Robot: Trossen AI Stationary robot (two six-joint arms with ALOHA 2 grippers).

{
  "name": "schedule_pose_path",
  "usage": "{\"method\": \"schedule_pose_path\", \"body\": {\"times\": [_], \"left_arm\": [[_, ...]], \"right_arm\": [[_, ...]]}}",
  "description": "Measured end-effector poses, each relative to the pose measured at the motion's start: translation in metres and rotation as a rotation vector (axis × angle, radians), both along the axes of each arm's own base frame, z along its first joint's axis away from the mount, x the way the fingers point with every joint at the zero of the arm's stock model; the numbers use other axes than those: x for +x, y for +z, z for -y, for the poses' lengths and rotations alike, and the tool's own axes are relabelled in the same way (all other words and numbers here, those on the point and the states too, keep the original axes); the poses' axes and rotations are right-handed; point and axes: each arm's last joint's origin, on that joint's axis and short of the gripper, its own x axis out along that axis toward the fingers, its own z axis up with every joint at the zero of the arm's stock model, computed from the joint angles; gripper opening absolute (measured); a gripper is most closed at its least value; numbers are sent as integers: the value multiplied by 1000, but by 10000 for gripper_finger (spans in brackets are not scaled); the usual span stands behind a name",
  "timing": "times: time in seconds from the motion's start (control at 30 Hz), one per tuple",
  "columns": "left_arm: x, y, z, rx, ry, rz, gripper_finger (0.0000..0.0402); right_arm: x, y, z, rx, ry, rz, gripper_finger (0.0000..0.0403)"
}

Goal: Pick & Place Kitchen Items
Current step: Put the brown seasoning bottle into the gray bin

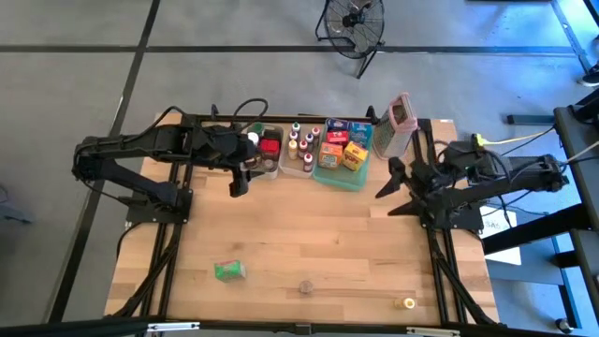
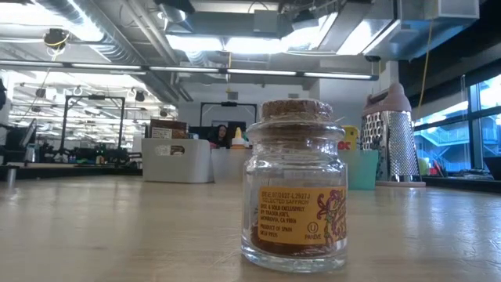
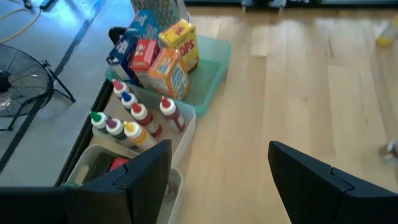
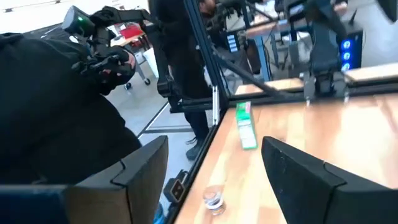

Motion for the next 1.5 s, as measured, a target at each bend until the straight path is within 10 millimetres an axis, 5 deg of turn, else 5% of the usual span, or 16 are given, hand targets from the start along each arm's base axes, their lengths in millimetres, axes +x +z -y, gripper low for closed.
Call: {"method": "schedule_pose_path", "body": {"times": [0.27, 0.63, 0.87, 1.23, 1.5], "left_arm": [[-3, -4, 2, -15, -97, -66, 262], [10, -17, 6, -13, -280, 8, 262], [24, -41, 17, -129, -379, 105, 262], [29, -22, 92, 48, -306, 419, 262], [54, -43, 167, 155, -158, 573, 262]], "right_arm": [[24, -2, -24, 91, -20, -57, 261], [50, 65, -66, -5, -25, 75, 261], [60, 84, -81, -48, -73, 45, 261], [37, 83, -97, -172, 115, 32, 261], [5, 85, -117, -170, 367, 36, 262]]}}
